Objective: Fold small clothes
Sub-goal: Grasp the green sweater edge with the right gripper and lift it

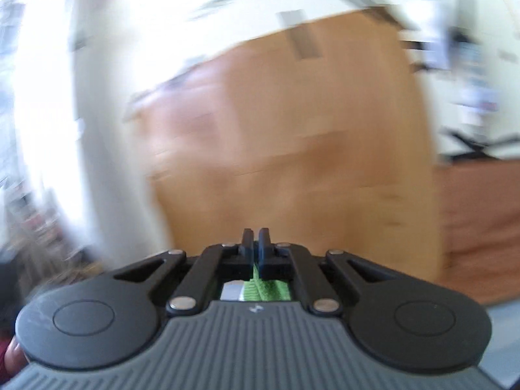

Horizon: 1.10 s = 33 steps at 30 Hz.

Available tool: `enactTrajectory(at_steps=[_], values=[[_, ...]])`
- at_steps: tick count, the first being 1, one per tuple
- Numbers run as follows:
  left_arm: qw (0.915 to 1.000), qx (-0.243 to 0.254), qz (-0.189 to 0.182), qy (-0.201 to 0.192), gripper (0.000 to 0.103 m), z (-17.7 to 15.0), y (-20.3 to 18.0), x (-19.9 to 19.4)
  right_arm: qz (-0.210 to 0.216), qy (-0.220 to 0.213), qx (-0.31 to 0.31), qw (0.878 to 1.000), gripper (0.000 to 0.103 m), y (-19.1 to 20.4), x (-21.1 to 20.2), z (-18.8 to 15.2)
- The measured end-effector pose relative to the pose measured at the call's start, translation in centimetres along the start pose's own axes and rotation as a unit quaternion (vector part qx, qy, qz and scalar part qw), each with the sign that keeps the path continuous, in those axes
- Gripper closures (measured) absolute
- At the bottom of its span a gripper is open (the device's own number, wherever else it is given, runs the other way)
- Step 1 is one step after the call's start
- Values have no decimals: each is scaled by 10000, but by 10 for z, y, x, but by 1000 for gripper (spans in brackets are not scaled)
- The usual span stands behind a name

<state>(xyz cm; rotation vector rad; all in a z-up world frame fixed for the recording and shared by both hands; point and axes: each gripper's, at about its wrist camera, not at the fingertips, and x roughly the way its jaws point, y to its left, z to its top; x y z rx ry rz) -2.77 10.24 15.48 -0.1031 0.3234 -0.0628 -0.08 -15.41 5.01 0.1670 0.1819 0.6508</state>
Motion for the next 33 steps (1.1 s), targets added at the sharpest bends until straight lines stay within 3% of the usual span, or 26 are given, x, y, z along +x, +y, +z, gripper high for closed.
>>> enactTrajectory(at_steps=[2,4,5,8,10,11,13,15,18,19,20,22,26,27,28,29,30,33], values=[[9998,-48,133,-146,0,6,10,-9,581,442,-221,9971,97,22,6,-4],[9996,12,244,-167,0,7,14,-13,824,505,-168,9952,96,23,3,-9],[9996,100,229,-123,0,6,13,-12,794,371,-43,9961,89,16,-5,-8],[9979,649,61,54,0,-1,-6,-7,272,-137,532,9981,55,-28,-38,-14],[9909,1327,-187,80,0,-14,-33,-9,-261,-178,878,9956,53,-52,-57,-35],[9837,1773,-307,49,0,-23,-47,-12,-505,-48,1068,9930,53,-66,-64,-49],[9583,2821,-455,-66,0,-50,-75,-21,-872,259,1509,9844,53,-90,-77,-79],[9224,3793,-713,-142,0,-84,-95,-33,-1037,602,2045,9715,53,-111,-85,-110],[8754,4699,-1133,-53,0,-130,-113,-53,-991,913,2645,9549,53,-120,-88,-140],[8644,4875,-1230,29,0,-141,-115,-57,-924,973,2798,9507,53,-122,-83,-147],[8600,4938,-1273,182,0,-149,-117,-57,-814,1031,2978,9455,53,-124,-78,-151],[8666,4803,-1215,592,0,-158,-120,-50,-562,1128,3278,9363,50,-121,-63,-156],[9065,3632,-1417,1619,6,-151,-109,-27,-336,1387,3468,9270,46,-108,-41,-157],[9158,3254,-1506,1812,22,-147,-106,-20,-304,1468,3534,9234,51,-106,-40,-161],[9242,2954,-1500,1901,49,-144,-102,-13,-274,1562,3600,9194,66,-105,-32,-165],[9306,2712,-1461,1978,61,-142,-97,-7,-239,1674,3651,9155,90,-106,-29,-169],[9360,2449,-1443,2077,72,-137,-94,1,-256,1701,3634,9156,91,-105,-28,-167],[9524,1607,-1571,2062,78,-117,-73,4,-285,1132,3216,9397,92,-95,-55,-137]])
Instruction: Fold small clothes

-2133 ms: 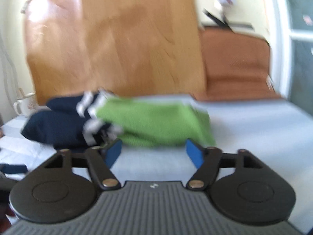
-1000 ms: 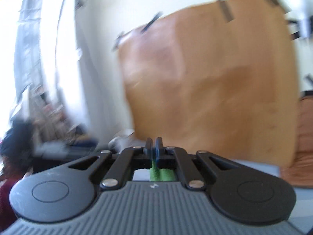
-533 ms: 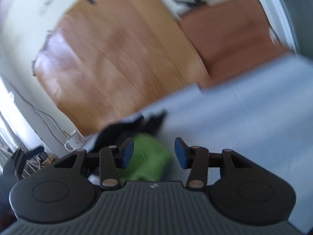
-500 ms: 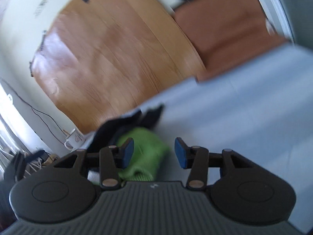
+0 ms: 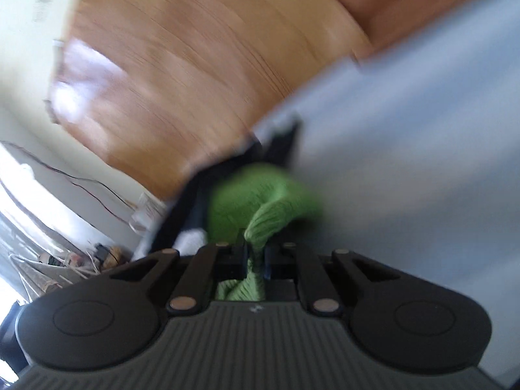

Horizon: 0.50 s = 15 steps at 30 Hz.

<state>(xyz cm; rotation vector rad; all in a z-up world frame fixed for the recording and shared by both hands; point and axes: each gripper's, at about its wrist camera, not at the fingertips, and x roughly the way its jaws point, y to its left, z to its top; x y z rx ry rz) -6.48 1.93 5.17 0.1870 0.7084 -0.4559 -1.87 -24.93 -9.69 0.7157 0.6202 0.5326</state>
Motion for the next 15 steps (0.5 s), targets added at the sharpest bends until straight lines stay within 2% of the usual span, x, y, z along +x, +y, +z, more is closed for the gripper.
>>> enactTrajectory(at_steps=[3,6,8,11,14,15], values=[[9956,-524,-292,-726,79,15,23,-44,436,-592,-291,9969,92,37,-45,30],[9816,-861,-436,-1645,79,36,41,-101,726,-1011,-939,9878,93,91,-79,52],[9673,-1076,-542,-2230,79,48,52,-140,1026,-1303,-1233,9784,93,126,-99,64],[9454,-1352,-670,-2888,81,62,65,-186,1469,-1726,-1491,9625,92,173,-128,82],[9232,-1651,-522,-3432,90,75,79,-226,1615,-2189,-1794,9454,93,217,-157,96],[9145,-1752,-358,-3628,101,76,81,-238,1609,-2308,-1847,9417,93,226,-164,99]])
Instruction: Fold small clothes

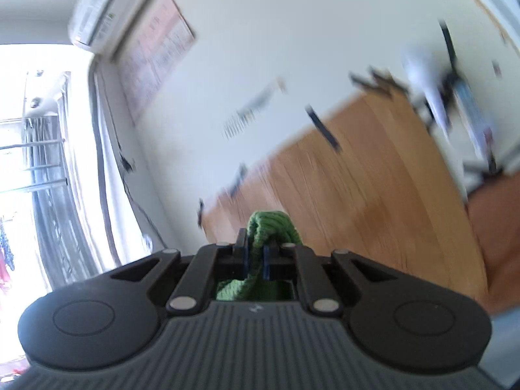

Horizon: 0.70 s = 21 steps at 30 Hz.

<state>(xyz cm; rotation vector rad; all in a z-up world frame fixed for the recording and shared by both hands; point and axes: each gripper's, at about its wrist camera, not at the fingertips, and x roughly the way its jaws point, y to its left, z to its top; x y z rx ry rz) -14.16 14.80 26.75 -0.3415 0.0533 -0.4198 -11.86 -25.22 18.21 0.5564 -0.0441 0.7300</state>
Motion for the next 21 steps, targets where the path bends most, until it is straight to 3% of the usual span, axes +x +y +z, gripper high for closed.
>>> enactTrajectory(at_steps=[2,4,7,11,13,17,20,21], values=[[9983,-48,326,-489,101,21,1,-20,-55,-233,-162,9996,92,16,1,19],[9970,-220,343,-661,101,37,7,-29,-49,-270,-237,9993,92,24,8,34],[9964,-118,552,-632,100,40,3,-30,-234,-75,-477,9986,92,38,21,39],[9980,270,544,-161,92,9,-11,-10,-532,259,-790,9951,92,37,40,33],[9978,454,473,92,78,-12,-24,9,-521,409,-745,9950,92,33,43,24],[9956,778,427,296,64,-32,-39,23,-72,776,-572,9953,92,38,34,26],[9946,987,301,80,34,-29,-42,17,511,1212,-610,9894,92,56,32,18],[9945,1023,233,-37,8,-25,-44,12,719,1357,-672,9859,92,61,31,13]])
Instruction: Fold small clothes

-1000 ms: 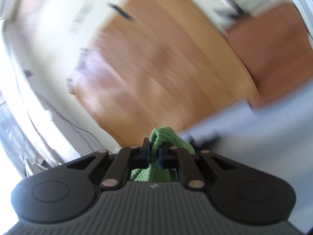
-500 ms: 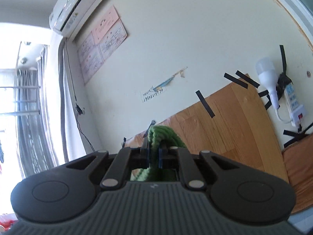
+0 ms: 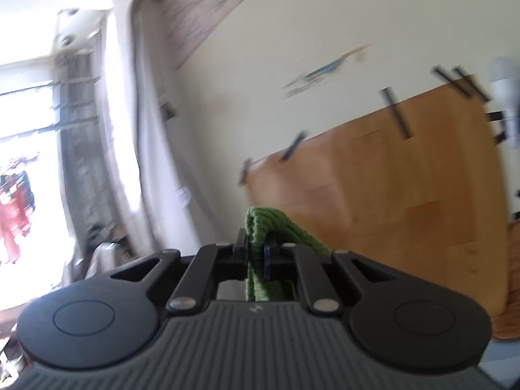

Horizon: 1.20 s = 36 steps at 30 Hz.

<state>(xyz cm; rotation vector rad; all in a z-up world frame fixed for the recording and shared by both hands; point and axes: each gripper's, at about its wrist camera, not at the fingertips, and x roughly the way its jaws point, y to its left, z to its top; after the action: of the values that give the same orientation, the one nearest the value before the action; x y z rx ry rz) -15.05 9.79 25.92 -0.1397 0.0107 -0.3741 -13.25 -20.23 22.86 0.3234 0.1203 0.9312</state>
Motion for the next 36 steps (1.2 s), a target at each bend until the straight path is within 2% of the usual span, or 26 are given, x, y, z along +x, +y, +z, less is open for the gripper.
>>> enactTrajectory(at_steps=[1,3,6,8,11,16,17,19,20,21,22,23,25,26,29,30,31,33,36], values=[[9998,16,-98,-151,0,3,-1,-5,220,171,-97,9996,92,5,3,-5],[9983,109,-447,-344,0,6,-6,-17,551,547,-188,9968,92,12,10,-17],[9947,204,-966,-289,0,1,-15,-24,905,1115,-282,9892,92,19,26,-44],[9910,297,-1301,-134,0,-8,-20,-24,1057,1267,-215,9861,92,15,34,-56],[9888,250,-1471,-15,0,-23,-21,-24,1569,1318,24,9788,92,4,36,-65],[9708,-109,-2387,227,2,-48,-19,-16,2561,1260,261,9580,91,-1,26,-76],[9664,-153,-2552,267,7,-55,-22,-14,2721,1241,231,9540,89,0,23,-79],[9657,-138,-2574,316,58,-68,-34,-11,2910,1259,156,9483,88,2,13,-86],[9684,-106,-2469,319,68,-72,-38,-9,2882,1282,120,9489,84,3,14,-89],[9712,-127,-2357,319,85,-77,-42,-6,2790,1280,103,9517,80,3,14,-91],[9725,-209,-2293,348,88,-78,-40,-1,2668,1255,102,9555,78,0,12,-91],[9736,-365,-2222,386,88,-81,-37,4,2517,1197,122,9603,75,-4,8,-91],[9782,-654,-1936,361,89,-84,-24,12,2066,797,241,9749,54,-16,-10,-90],[9815,-759,-1725,350,89,-86,-16,15,1802,440,353,9820,38,-25,-24,-89],[9882,-1038,-1016,476,89,-87,4,34,1120,-496,824,9890,33,-52,-72,-97],[9889,-1108,-820,563,89,-87,11,42,921,-615,898,9898,33,-54,-78,-100],[9888,-1162,-682,638,89,-86,16,48,728,-640,927,9910,32,-54,-82,-109],[9886,-1246,-470,702,89,-83,25,58,350,-430,845,9949,31,-47,-84,-131],[9891,-1286,-220,679,89,-73,28,66,21,253,633,9977,31,-28,-58,-167]])
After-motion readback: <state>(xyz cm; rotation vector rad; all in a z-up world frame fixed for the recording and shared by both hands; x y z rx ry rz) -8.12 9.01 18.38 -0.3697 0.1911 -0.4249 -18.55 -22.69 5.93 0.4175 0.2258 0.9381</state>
